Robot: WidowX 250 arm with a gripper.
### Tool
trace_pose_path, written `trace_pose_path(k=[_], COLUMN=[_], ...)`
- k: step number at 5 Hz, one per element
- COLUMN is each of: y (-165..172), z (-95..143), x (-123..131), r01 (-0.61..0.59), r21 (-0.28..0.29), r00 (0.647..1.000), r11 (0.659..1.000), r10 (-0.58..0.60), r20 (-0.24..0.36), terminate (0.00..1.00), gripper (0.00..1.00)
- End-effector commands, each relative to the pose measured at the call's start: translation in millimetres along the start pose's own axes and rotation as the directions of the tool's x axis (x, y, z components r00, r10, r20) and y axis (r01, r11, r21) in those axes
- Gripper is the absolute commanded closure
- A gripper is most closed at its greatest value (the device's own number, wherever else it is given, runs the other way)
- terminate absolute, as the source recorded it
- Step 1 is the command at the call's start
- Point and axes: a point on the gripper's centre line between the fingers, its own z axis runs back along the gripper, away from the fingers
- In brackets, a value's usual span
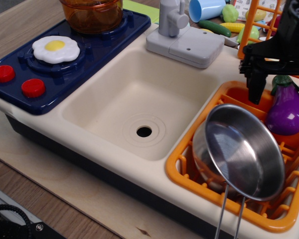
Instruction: Put eggplant into pan
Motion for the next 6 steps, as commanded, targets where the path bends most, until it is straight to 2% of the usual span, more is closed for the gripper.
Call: trace_pose_path(k=[1,3,4,6], y=[0,-11,-10,15], z=[8,48,60,52], x=[-5,-5,-11,-33], r01=[-0.03,-0.026,-0.022,0.012], r21=[-0.013,0.079,0.105,0.12], r00=[0.999,1.0,1.0,0.998], r11=[0.999,0.997,0.994,0.993], r10=[0.03,0.026,0.02,-0.019], r20=[0.032,0.009,0.016,0.057], terminate=[0.0,0.0,0.0,0.0], gripper=[1.0,1.0,1.0,1.0])
